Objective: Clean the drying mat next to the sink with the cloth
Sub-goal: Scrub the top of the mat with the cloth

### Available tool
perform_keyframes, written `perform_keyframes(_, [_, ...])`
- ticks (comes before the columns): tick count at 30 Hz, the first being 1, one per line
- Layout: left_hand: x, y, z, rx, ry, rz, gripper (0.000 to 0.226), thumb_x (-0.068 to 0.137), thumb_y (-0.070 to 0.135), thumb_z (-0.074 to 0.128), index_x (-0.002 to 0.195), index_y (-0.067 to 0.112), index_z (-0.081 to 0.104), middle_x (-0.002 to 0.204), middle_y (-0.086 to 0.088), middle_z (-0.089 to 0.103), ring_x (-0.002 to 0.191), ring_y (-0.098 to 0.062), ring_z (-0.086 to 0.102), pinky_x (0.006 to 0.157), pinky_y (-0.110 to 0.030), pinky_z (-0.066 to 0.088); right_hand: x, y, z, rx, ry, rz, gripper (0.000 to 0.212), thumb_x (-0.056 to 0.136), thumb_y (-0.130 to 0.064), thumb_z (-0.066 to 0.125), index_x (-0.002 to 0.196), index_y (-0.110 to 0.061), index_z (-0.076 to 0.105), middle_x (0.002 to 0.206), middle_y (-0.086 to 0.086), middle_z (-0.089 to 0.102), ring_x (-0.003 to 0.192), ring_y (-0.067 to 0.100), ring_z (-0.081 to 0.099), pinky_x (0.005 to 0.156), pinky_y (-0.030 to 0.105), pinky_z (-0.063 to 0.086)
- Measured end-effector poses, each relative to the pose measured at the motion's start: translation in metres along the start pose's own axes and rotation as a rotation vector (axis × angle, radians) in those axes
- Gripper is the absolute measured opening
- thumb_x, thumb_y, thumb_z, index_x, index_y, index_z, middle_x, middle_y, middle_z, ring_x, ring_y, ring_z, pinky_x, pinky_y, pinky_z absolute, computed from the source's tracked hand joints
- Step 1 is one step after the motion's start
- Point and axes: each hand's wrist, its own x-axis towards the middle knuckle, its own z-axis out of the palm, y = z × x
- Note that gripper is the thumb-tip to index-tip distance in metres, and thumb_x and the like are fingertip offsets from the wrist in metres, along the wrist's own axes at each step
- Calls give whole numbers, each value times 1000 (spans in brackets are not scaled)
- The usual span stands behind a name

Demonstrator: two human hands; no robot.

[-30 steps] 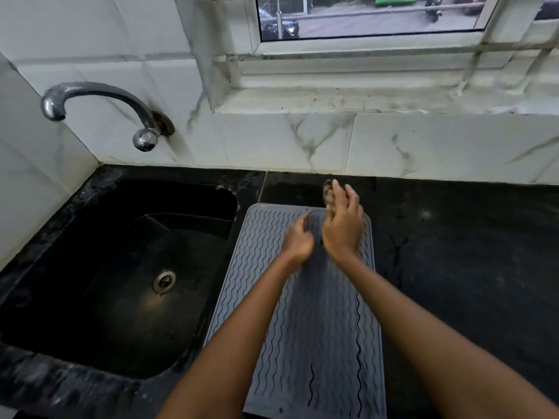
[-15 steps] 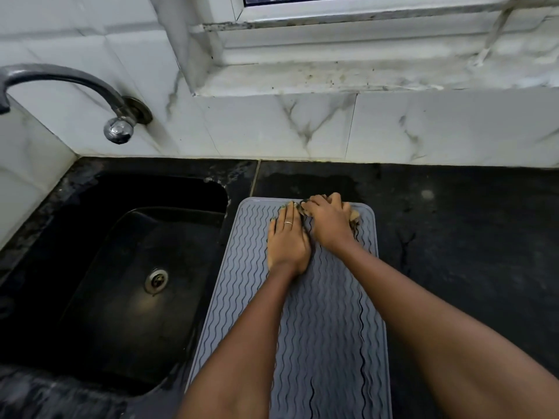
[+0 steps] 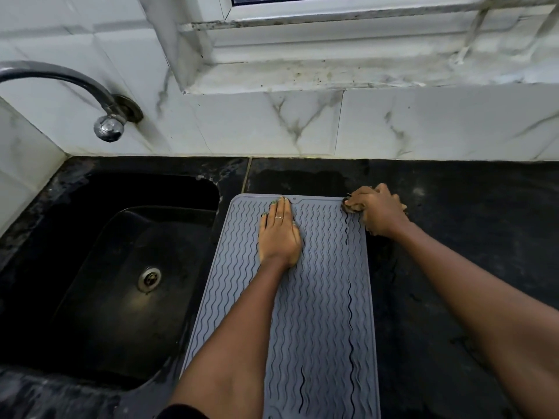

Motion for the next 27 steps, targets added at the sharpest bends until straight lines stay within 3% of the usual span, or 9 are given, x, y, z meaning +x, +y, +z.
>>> perform_keyframes(3, [0, 0, 1, -10, 7, -3, 60, 101, 30, 24, 154, 13, 2, 163, -3, 5, 150, -15, 1, 120, -33, -2, 5, -6, -8, 99, -43, 68, 47, 85, 5, 47, 120, -23, 62, 138, 0, 47, 125, 31, 32, 103, 57, 29])
perform_keyframes(8, [-1, 1, -2, -26, 13, -3, 59, 102, 33, 21, 154, 16, 0, 163, -1, 2, 150, -15, 0, 121, -34, -2, 14, -43, -4, 164, 84, 37, 53, 87, 6, 42, 131, -21, 52, 142, 4, 42, 124, 32, 34, 100, 52, 32])
perform_keyframes(11, [-1, 0, -4, -52, 36, 61, 57, 102, 35, 20, 154, 21, 0, 163, 2, 0, 150, -16, 0, 120, -37, -2, 16, -66, 13, 76, 11, -38, 53, 87, 4, 47, 133, -23, 51, 145, 3, 40, 127, 31, 33, 103, 52, 31])
perform_keyframes(16, [5, -3, 0, -60, -61, 193, 56, 102, 37, 22, 154, 22, 8, 163, 3, 7, 150, -15, 1, 121, -39, -1, 12, -63, 17, -128, 15, -77, 44, 92, -7, 48, 132, -24, 51, 144, 2, 42, 127, 31, 35, 101, 53, 34])
perform_keyframes(21, [5, -5, 0, -99, -47, 208, 57, 102, 37, 23, 155, 22, 7, 162, 3, 7, 150, -15, 2, 119, -36, -4, -1, -37, 0, -170, -14, 107, 40, 91, -7, 49, 126, -23, 57, 141, 1, 46, 125, 32, 37, 100, 57, 34])
perform_keyframes(25, [3, -6, 0, -110, -44, 206, 58, 102, 35, 25, 154, 20, 7, 163, 1, 7, 150, -18, 3, 119, -37, -6, -10, -26, 1, -67, -63, 227, 42, 91, -5, 48, 128, -22, 56, 143, 1, 44, 125, 34, 36, 101, 56, 36])
perform_keyframes(27, [6, -5, 1, -90, -32, 286, 58, 101, 34, 25, 154, 19, 8, 163, -1, 6, 150, -20, 3, 119, -39, -6, -8, -30, -1, 8, -7, 237, 42, 91, -5, 45, 129, -22, 55, 142, 4, 44, 123, 36, 38, 99, 56, 38])
